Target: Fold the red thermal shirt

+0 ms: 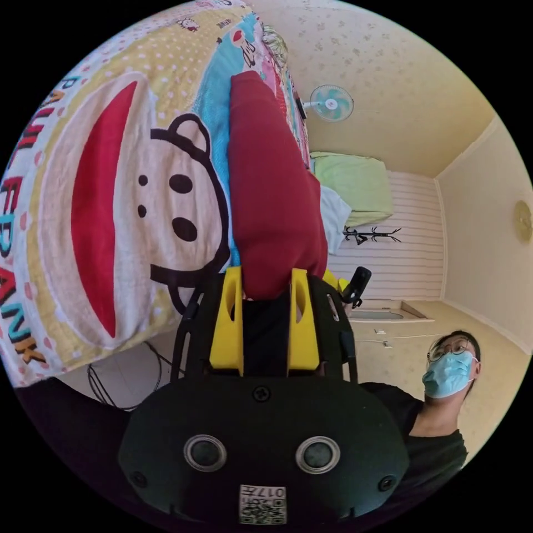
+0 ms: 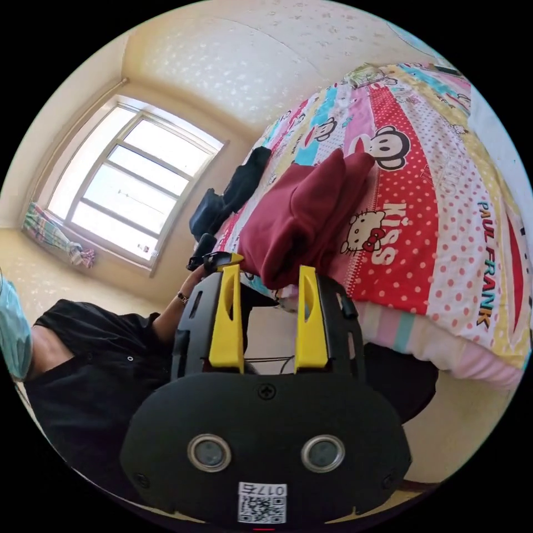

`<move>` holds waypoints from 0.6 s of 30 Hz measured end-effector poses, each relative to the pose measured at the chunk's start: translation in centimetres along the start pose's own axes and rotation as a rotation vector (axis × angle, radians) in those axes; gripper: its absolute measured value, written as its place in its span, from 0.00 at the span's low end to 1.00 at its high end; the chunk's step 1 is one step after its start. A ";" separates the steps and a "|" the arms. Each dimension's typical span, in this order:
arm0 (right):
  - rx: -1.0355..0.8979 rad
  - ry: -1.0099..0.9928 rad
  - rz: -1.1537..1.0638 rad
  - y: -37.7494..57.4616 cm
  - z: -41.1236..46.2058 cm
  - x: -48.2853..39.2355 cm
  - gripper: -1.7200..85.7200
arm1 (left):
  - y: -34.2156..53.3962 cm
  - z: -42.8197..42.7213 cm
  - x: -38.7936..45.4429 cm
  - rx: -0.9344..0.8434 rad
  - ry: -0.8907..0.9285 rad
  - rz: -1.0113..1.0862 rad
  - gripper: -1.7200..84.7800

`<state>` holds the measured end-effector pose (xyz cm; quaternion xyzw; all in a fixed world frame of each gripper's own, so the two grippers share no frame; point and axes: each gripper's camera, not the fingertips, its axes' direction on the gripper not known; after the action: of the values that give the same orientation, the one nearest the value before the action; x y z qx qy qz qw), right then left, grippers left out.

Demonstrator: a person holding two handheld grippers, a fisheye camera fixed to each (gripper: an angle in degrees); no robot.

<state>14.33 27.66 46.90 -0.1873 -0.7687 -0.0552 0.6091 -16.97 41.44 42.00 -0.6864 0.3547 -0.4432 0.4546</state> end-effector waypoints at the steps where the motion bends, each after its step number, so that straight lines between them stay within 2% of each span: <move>1: -0.010 0.001 -0.005 -0.2 0.4 -0.1 0.19 | -0.3 0.5 0.1 -0.013 -0.013 0.005 0.16; 3: -0.030 -0.080 -0.037 -0.5 0.9 -0.1 0.17 | -0.6 1.1 0.4 -0.017 -0.036 0.006 0.16; 4: -0.055 -0.132 -0.042 -0.6 1.3 0.2 0.12 | -0.7 1.0 0.5 -0.006 -0.052 0.002 0.16; 7: -0.069 -0.045 0.016 -0.4 0.7 1.0 0.07 | -0.8 0.6 0.8 -0.006 -0.044 0.016 0.13; 8: -0.049 0.064 0.080 0.0 -0.3 1.7 0.07 | -0.8 0.5 0.9 -0.011 -0.045 0.023 0.12; 10: -0.036 0.108 0.137 0.4 -1.1 3.1 0.06 | -1.2 0.8 1.0 -0.082 -0.059 0.050 0.11; 15: -0.050 -0.012 0.155 0.3 -0.9 4.5 0.07 | -1.5 0.5 -0.1 -0.074 0.001 0.028 0.11; 18: 0.122 -0.228 0.221 1.9 -3.9 5.7 0.11 | -1.4 0.2 -0.1 -0.054 0.036 0.005 0.11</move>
<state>17.48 29.49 53.05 -0.2382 -0.8096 0.0803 0.5304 -16.67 42.08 43.22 -0.6893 0.3766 -0.4447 0.4305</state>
